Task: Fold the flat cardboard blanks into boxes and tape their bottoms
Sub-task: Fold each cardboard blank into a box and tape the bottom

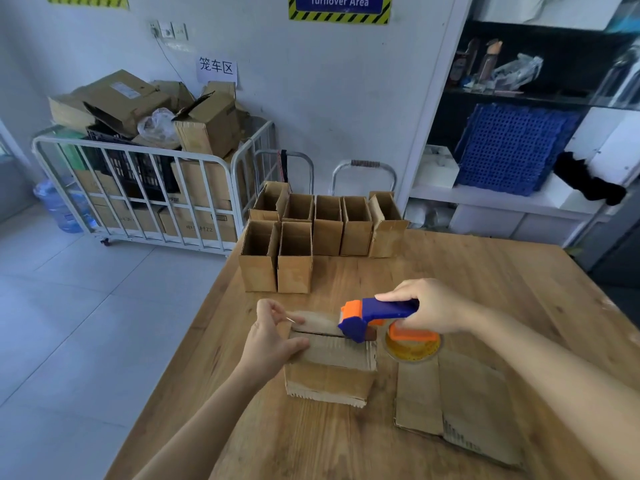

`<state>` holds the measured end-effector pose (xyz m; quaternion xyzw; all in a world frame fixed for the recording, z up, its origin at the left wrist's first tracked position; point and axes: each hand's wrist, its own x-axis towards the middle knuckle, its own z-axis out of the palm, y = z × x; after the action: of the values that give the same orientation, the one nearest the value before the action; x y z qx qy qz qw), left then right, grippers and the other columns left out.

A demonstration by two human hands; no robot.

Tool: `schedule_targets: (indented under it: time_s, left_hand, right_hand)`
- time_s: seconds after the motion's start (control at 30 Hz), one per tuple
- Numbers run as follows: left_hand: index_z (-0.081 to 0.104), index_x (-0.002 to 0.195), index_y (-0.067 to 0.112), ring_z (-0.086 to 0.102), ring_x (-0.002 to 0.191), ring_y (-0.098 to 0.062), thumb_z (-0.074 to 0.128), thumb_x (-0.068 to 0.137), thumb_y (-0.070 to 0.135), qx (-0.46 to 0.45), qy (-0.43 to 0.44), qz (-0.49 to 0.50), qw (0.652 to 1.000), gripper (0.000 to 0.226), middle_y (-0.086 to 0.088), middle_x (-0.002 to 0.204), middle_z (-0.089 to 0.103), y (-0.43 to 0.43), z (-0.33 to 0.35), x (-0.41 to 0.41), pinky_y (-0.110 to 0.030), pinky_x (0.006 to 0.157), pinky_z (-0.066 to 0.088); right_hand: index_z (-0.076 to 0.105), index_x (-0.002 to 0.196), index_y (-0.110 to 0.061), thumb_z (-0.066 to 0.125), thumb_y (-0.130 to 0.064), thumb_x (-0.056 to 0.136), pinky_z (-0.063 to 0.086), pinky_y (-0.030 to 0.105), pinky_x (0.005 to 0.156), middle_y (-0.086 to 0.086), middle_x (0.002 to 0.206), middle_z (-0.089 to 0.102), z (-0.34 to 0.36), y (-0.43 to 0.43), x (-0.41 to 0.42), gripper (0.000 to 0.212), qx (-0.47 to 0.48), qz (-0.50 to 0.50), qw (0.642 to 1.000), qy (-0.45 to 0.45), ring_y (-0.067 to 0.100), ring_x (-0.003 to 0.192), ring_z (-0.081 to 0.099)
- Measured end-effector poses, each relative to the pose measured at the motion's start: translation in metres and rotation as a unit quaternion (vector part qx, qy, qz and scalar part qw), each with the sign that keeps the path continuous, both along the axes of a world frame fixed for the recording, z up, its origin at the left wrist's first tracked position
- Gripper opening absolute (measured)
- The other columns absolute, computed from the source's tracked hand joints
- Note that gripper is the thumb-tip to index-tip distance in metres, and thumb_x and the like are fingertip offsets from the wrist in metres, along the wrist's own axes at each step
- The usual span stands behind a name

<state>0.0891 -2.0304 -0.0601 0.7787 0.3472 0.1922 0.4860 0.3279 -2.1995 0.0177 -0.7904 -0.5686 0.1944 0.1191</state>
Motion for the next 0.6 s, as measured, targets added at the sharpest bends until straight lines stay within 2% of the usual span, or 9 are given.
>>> schedule_targets:
  time_s: [0.03, 0.1, 0.2, 0.23, 0.3, 0.37, 0.47, 0.53, 0.6]
  left_hand:
    - [0.034, 0.103, 0.025, 0.06, 0.098, -0.008, 0.082, 0.071, 0.019, 0.001, 0.008, 0.002, 1.0, 0.059, 0.012, 0.104, 0.063, 0.0, 0.0, 0.0, -0.039, 0.086, 0.054]
    - [0.032, 0.104, 0.026, 0.059, 0.096, -0.008, 0.082, 0.071, 0.02, 0.004, 0.024, 0.0, 1.0, 0.06, 0.013, 0.103, 0.062, 0.001, 0.0, 0.002, -0.042, 0.087, 0.053]
    - [0.03, 0.108, 0.025, 0.05, 0.103, -0.003, 0.082, 0.072, 0.02, -0.013, 0.04, -0.008, 0.999, 0.064, 0.012, 0.106, 0.059, 0.002, 0.002, 0.005, -0.025, 0.084, 0.05]
    - [0.029, 0.109, 0.023, 0.049, 0.105, -0.004, 0.082, 0.072, 0.02, -0.022, 0.041, -0.013, 0.999, 0.065, 0.01, 0.108, 0.059, 0.002, 0.004, 0.005, -0.017, 0.078, 0.045]
    - [0.029, 0.111, 0.021, 0.049, 0.108, -0.006, 0.082, 0.073, 0.019, -0.054, 0.045, -0.024, 0.997, 0.065, 0.007, 0.11, 0.058, 0.003, 0.009, 0.004, -0.01, 0.065, 0.043]
    - [0.033, 0.113, 0.018, 0.051, 0.106, -0.009, 0.079, 0.077, 0.025, -0.111, 0.034, -0.027, 0.993, 0.06, 0.005, 0.111, 0.058, 0.005, 0.015, 0.002, -0.014, 0.065, 0.046]
    - [0.046, 0.109, 0.014, 0.056, 0.104, -0.018, 0.068, 0.083, 0.043, -0.168, 0.016, 0.009, 0.986, 0.044, -0.004, 0.11, 0.059, 0.01, 0.022, 0.002, -0.032, 0.085, 0.049]
    - [0.052, 0.103, 0.011, 0.06, 0.099, -0.022, 0.062, 0.089, 0.037, -0.167, 0.018, 0.058, 0.984, 0.031, -0.007, 0.104, 0.063, 0.011, 0.023, 0.004, -0.039, 0.088, 0.052]
    - [0.055, 0.099, 0.006, 0.065, 0.092, -0.023, 0.059, 0.092, 0.024, -0.191, -0.001, 0.109, 0.975, 0.02, -0.009, 0.096, 0.067, 0.01, 0.024, 0.006, -0.038, 0.082, 0.056]
  right_hand:
    - [0.054, 0.133, -0.037, 0.069, -0.024, 0.08, 0.045, 0.021, 0.085, -0.008, 0.114, 0.059, -0.001, 0.0, 0.0, 0.056, -0.002, 0.001, 1.0, -0.001, 0.008, 0.099, 0.055]
    - [0.052, 0.134, -0.036, 0.069, -0.024, 0.081, 0.043, 0.018, 0.083, -0.009, 0.114, 0.057, -0.003, 0.0, -0.001, 0.057, 0.004, 0.008, 1.0, -0.012, 0.006, 0.098, 0.054]
    - [0.05, 0.136, -0.035, 0.067, -0.023, 0.083, 0.043, 0.022, 0.086, -0.009, 0.116, 0.055, -0.005, 0.002, -0.005, 0.057, 0.025, 0.025, 0.999, -0.04, 0.007, 0.102, 0.052]
    - [0.048, 0.137, -0.034, 0.067, -0.023, 0.085, 0.043, 0.022, 0.087, -0.009, 0.117, 0.054, -0.006, 0.001, -0.007, 0.057, 0.033, 0.035, 0.997, -0.054, 0.007, 0.103, 0.05]
    - [0.046, 0.139, -0.033, 0.065, -0.025, 0.087, 0.042, 0.022, 0.086, -0.007, 0.118, 0.053, -0.012, -0.002, -0.012, 0.056, 0.052, 0.062, 0.993, -0.086, 0.007, 0.103, 0.048]
    - [0.045, 0.141, -0.031, 0.063, -0.029, 0.089, 0.041, 0.02, 0.084, -0.004, 0.121, 0.052, -0.019, -0.007, -0.016, 0.055, 0.069, 0.076, 0.989, -0.103, 0.006, 0.104, 0.046]
    - [0.046, 0.141, -0.028, 0.064, -0.03, 0.089, 0.036, 0.018, 0.083, 0.001, 0.124, 0.053, -0.025, -0.013, -0.018, 0.055, 0.086, 0.067, 0.988, -0.111, 0.008, 0.106, 0.045]
    - [0.044, 0.142, -0.028, 0.063, -0.031, 0.09, 0.036, 0.018, 0.085, 0.003, 0.127, 0.052, -0.025, -0.014, -0.018, 0.056, 0.085, 0.069, 0.987, -0.122, 0.011, 0.11, 0.046]
    - [0.04, 0.144, -0.029, 0.061, -0.034, 0.091, 0.036, 0.018, 0.087, 0.001, 0.13, 0.05, -0.025, -0.014, -0.019, 0.057, 0.077, 0.073, 0.986, -0.131, 0.011, 0.113, 0.044]
